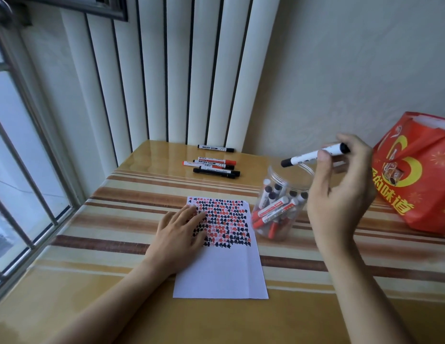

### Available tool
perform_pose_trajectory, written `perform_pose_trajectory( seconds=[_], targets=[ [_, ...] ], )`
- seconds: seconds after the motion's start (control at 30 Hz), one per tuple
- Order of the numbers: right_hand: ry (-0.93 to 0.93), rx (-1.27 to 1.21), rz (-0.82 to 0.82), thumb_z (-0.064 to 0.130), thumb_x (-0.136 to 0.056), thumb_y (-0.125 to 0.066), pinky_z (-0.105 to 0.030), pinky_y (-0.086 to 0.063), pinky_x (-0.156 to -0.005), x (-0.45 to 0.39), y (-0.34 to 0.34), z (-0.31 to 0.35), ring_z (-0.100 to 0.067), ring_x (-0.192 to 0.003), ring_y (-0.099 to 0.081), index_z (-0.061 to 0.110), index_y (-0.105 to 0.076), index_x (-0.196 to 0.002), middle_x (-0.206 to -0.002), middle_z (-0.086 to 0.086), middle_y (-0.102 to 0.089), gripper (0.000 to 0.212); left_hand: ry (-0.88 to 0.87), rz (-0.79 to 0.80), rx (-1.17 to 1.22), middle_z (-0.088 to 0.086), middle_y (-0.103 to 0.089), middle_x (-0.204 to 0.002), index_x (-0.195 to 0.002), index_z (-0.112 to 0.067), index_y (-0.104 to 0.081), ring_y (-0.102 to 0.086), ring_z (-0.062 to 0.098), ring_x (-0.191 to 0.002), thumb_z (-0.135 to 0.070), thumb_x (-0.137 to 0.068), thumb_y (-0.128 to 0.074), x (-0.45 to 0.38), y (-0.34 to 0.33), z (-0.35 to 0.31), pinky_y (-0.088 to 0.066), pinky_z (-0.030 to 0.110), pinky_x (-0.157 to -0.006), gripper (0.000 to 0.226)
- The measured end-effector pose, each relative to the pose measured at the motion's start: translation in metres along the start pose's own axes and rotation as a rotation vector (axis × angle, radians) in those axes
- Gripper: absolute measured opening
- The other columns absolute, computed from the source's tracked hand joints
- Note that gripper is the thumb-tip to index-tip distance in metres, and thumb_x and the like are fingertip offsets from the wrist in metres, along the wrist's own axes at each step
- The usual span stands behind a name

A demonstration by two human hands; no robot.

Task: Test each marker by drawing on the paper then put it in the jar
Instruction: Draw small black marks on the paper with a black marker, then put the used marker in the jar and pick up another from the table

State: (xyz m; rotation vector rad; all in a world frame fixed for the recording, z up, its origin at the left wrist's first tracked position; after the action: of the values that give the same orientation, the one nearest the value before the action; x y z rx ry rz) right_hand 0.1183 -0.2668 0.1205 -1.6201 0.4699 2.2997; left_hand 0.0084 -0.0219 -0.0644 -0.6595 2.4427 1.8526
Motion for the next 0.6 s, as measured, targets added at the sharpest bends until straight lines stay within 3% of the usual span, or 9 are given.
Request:
perform_pose_trajectory(
  seconds=[0.17,0.33,0.47,0.6],
  targets=[
    [-0.05,0.237,0.437,0.012,-0.106,-0.054,-0.046,-0.049,-0.074,0.014,-0.027,-0.022,-0.04,-0.083,-0.065,0.001,-0.069,-0.099,-0.084,-0.017,-0.071,0.019,0.005,0.012,-0.004,-0.009,-0.025,-0.163,-0.154,-0.039,-0.029,-0.011,0.008,-0.153,-0.057,-0.101,-0.027,0.002,0.001,-0.001,-0.005,0.04,-0.124,0.056],
    [0.019,0.442,0.582,0.032,-0.107,-0.042,-0.042,-0.039,-0.076,0.021,-0.036,-0.019,-0.036,-0.084,-0.063,0.01,-0.076,-0.083,-0.074,-0.012,-0.072,0.047,0.0,0.034,0.01,-0.009,-0.024,-0.164,-0.154,-0.04,-0.029,-0.011,0.009,-0.153,-0.057,-0.101,-0.029,0.001,0.001,0.0,-0.004,0.04,-0.124,0.056],
    [0.011,0.335,0.459,0.02,-0.105,-0.052,-0.045,-0.047,-0.078,0.02,-0.036,-0.011,-0.036,-0.087,-0.062,0.006,-0.069,-0.091,-0.09,-0.012,-0.071,0.026,-0.034,0.089,0.009,-0.011,-0.034,-0.159,-0.15,-0.042,-0.037,-0.023,0.012,-0.149,-0.063,-0.098,-0.033,-0.011,0.006,0.007,-0.014,0.046,-0.12,0.056],
    [0.163,0.191,0.293,0.002,-0.096,-0.056,-0.042,-0.048,-0.079,0.029,-0.048,0.018,-0.031,-0.086,-0.06,0.001,-0.069,-0.091,-0.093,-0.013,-0.068,0.013,-0.15,0.105,-0.031,-0.015,-0.048,-0.143,-0.139,-0.043,-0.049,-0.036,0.009,-0.139,-0.062,-0.098,-0.036,-0.029,0.02,0.016,-0.024,0.044,-0.116,0.047]
  ],
)
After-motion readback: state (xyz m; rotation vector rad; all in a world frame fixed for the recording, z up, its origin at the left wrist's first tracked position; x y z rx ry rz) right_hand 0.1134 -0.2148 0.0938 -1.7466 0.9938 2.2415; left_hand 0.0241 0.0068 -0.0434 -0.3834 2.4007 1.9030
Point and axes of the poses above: each hand's wrist, its own x-axis away from the middle knuckle, its own y-axis out of the back of the hand, z = x × y, the point moved 3 cm from there along -x, towards the middle knuckle
